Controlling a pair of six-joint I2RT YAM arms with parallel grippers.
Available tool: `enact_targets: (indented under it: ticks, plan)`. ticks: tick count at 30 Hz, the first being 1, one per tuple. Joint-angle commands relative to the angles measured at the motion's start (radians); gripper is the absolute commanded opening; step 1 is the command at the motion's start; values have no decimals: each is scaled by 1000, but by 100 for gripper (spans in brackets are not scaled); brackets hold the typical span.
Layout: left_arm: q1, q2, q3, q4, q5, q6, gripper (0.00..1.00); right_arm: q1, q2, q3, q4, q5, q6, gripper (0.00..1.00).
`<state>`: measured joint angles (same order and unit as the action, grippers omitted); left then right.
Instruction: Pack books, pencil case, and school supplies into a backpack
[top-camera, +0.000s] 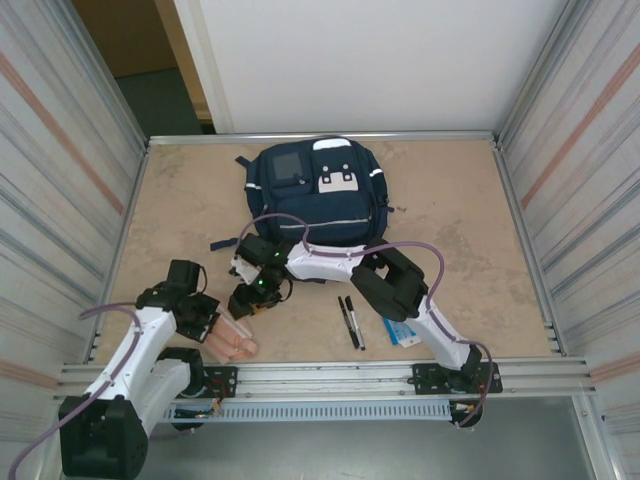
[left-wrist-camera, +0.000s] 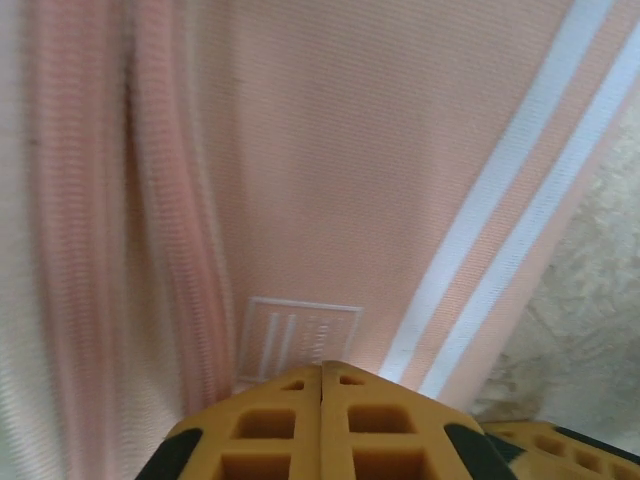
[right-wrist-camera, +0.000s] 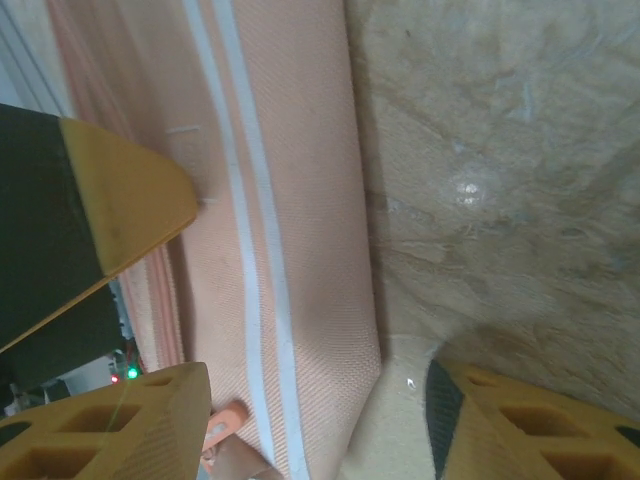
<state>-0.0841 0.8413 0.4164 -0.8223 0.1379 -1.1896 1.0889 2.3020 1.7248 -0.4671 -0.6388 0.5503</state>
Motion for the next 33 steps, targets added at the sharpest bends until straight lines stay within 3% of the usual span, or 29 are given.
enact_targets:
  ticks: [1,9,18,23,28,31,33]
  plan:
    - [10,8,-28,64,85,2,2,8,45,28,-55,-59,31,58]
    - [10,-50,-43,70,97,-23,1,39,100,87,-63,-147,12,43]
    - [11,-80,16,41,95,2,3,47,61,54,-31,-96,14,3]
    - [13,-114,109,-37,23,59,18,33,-31,-63,92,-77,34,0]
    - [15,-116,204,-66,-22,161,36,-16,-200,-286,251,3,78,0]
    - [16,-114,228,-18,43,238,53,-55,-292,-376,280,40,82,0]
    - [16,-122,194,105,161,316,64,-74,-351,-428,288,78,71,0]
